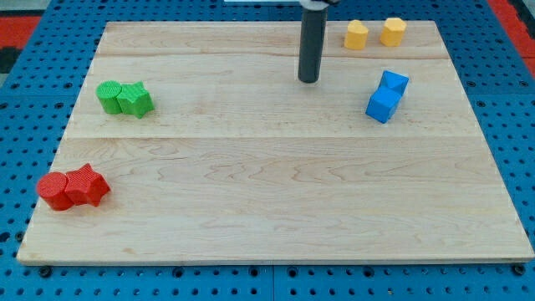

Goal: Move the yellow hexagon along with yellow heart to the top center

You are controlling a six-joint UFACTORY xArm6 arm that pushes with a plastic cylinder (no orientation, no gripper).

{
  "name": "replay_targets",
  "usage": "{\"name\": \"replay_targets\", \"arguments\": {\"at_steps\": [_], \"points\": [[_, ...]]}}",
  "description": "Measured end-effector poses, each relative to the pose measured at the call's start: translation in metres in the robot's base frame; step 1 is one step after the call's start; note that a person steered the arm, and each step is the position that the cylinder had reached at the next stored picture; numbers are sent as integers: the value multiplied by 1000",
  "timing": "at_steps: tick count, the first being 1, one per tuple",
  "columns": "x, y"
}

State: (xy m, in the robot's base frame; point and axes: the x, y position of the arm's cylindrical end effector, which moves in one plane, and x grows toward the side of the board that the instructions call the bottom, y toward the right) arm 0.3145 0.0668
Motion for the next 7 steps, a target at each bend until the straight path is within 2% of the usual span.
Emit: {"name": "replay_targets", "arguments": {"at_steps": [1, 3, 4, 6, 7], "points": [[-6, 41], [-51, 188], [-89, 196], [-91, 66], [-122, 85]]}}
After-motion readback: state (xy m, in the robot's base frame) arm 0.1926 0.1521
